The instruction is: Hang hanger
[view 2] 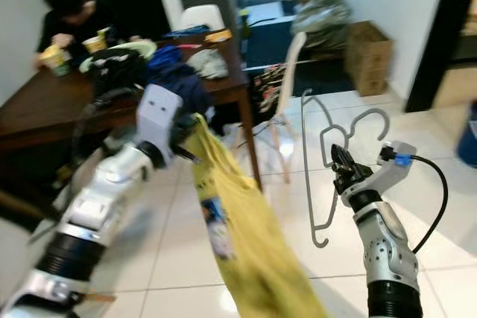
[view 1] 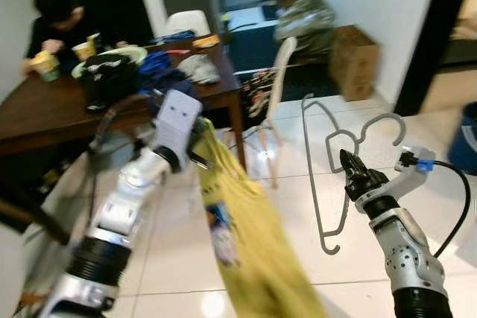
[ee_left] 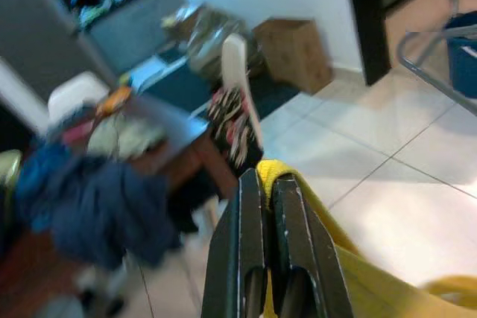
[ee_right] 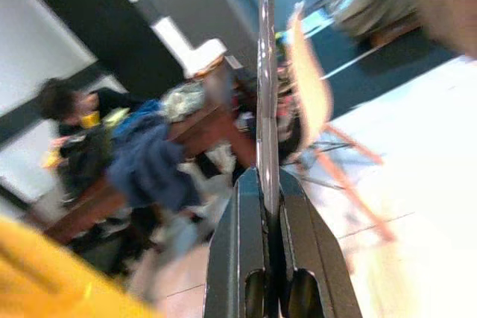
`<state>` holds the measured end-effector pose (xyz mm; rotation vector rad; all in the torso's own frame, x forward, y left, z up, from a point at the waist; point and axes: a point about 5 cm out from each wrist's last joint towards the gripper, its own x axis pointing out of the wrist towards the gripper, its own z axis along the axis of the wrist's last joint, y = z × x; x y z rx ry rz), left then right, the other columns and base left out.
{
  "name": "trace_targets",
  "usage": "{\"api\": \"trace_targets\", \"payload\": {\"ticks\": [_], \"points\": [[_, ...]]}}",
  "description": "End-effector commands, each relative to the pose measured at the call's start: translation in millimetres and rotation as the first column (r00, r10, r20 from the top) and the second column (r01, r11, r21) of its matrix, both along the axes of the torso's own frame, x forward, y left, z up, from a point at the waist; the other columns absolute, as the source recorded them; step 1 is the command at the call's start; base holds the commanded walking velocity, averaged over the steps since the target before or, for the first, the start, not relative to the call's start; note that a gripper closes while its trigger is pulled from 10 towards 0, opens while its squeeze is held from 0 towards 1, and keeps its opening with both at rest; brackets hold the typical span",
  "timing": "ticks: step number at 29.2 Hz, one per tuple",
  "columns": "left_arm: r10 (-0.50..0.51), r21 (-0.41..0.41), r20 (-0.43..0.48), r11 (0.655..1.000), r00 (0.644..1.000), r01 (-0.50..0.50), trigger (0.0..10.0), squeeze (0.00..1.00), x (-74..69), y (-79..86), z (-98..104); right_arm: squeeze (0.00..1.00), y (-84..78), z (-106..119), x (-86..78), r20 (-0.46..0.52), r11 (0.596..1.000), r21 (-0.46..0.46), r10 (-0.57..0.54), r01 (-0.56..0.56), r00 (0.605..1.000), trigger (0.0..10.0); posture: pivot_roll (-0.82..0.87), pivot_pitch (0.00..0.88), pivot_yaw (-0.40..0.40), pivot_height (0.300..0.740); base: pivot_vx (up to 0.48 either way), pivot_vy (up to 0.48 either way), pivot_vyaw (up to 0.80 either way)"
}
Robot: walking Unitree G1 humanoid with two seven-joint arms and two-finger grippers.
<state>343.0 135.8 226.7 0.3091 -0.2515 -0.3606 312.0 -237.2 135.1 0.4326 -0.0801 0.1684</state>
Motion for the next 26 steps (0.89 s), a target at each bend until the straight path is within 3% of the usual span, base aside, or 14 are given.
{"api": "trace_targets", "payload": {"ticks": [1,2,3,4,6,10,12,13,16,18,22,24,25,26], "points": [[-0.046,0.070,0.053,0.997,0.998,0.043,10.0,0.00,-1.9,-3.7,8.5,0.00,7.2,-2.0,1.7,-0.022,0.999,-0.040,0.029,-0.030,0.999,10.0,-0.05,0.000,0.117,0.740,0.000,0.000,-0.80],[-0.046,0.070,0.053,0.997,0.998,0.043,10.0,0.00,-1.9,-3.7,8.5,0.00,7.2,-2.0,1.7,-0.022,0.999,-0.040,0.029,-0.030,0.999,10.0,-0.05,0.000,0.117,0.740,0.000,0.000,-0.80],[-0.091,0.123,0.082,0.989,0.993,0.080,10.0,0.00,-3.6,-7.4,13.3,0.00,7.9,-0.9,2.1,-0.024,0.996,-0.079,0.041,-0.042,0.999,10.0,-0.05,0.000,0.117,0.740,0.000,0.000,-0.80],[-0.139,0.119,0.104,0.985,0.985,0.127,10.0,0.00,-5.0,-11.0,19.5,0.00,9.4,2.9,3.1,-0.022,0.986,-0.149,0.076,-0.078,0.997,10.0,-0.05,0.000,0.120,0.740,0.000,0.000,-0.80],[-0.139,0.119,0.104,0.985,0.985,0.127,10.0,0.00,-5.0,-11.0,19.5,0.00,9.4,2.9,3.1,-0.022,0.986,-0.149,0.076,-0.078,0.997,10.0,-0.05,0.000,0.120,0.740,0.000,0.000,-0.80],[-0.250,0.162,0.129,0.960,0.960,0.228,10.0,0.00,-7.4,-15.3,24.9,0.00,7.3,21.6,4.4,0.008,0.955,-0.253,0.162,-0.155,0.987,10.0,-0.06,0.000,0.124,0.740,0.000,0.000,-0.80],[-0.305,0.278,0.128,0.924,0.944,0.261,10.0,0.00,-7.2,-12.5,21.1,0.00,3.6,40.8,0.9,0.033,0.913,-0.337,0.254,-0.229,0.967,10.0,-0.07,0.000,0.124,0.740,0.000,0.000,-0.80],[-0.312,0.336,0.130,0.907,0.941,0.254,10.0,0.00,-6.2,-7.3,19.6,0.00,1.2,46.8,-2.7,0.033,0.889,-0.374,0.297,-0.263,0.954,10.0,-0.07,0.000,0.125,0.740,0.000,0.000,-0.80],[-0.310,0.387,0.137,0.891,0.941,0.237,10.0,0.00,-5.1,-1.2,19.8,0.00,-1.2,50.2,-7.0,0.029,0.868,-0.401,0.332,-0.293,0.943,10.0,-0.07,0.000,0.127,0.740,0.000,0.000,-0.80],[-0.299,0.465,0.151,0.863,0.942,0.199,10.0,0.00,-2.7,10.0,22.1,0.00,-5.5,53.4,-12.8,0.016,0.841,-0.429,0.371,-0.329,0.929,10.0,-0.06,0.000,0.125,0.740,0.000,0.000,-0.80],[-0.248,0.538,0.167,0.834,0.954,0.122,10.0,0.00,2.8,25.7,26.0,0.00,-11.2,56.4,-17.5,0.002,0.821,-0.449,0.396,-0.353,0.918,10.0,-0.06,0.000,0.125,0.740,0.000,0.000,-0.80],[-0.248,0.538,0.167,0.834,0.954,0.122,10.0,0.00,2.8,25.7,26.0,0.00,-11.2,56.4,-17.5,0.002,0.821,-0.449,0.396,-0.353,0.918,10.0,-0.06,0.000,0.125,0.740,0.000,0.000,-0.80],[-0.180,0.556,0.203,0.831,0.963,0.038,10.0,0.00,8.8,38.6,33.0,0.00,-14.4,59.1,-21.2,-0.007,0.805,-0.458,0.420,-0.376,0.908,10.0,-0.06,0.000,0.126,0.740,0.000,0.000,-0.80],[-0.180,0.556,0.203,0.831,0.963,0.038,10.0,0.00,8.8,38.6,33.0,0.00,-14.4,59.1,-21.2,-0.007,0.805,-0.458,0.420,-0.376,0.908,10.0,-0.06,0.000,0.126,0.740,0.000,0.000,-0.80]]}}
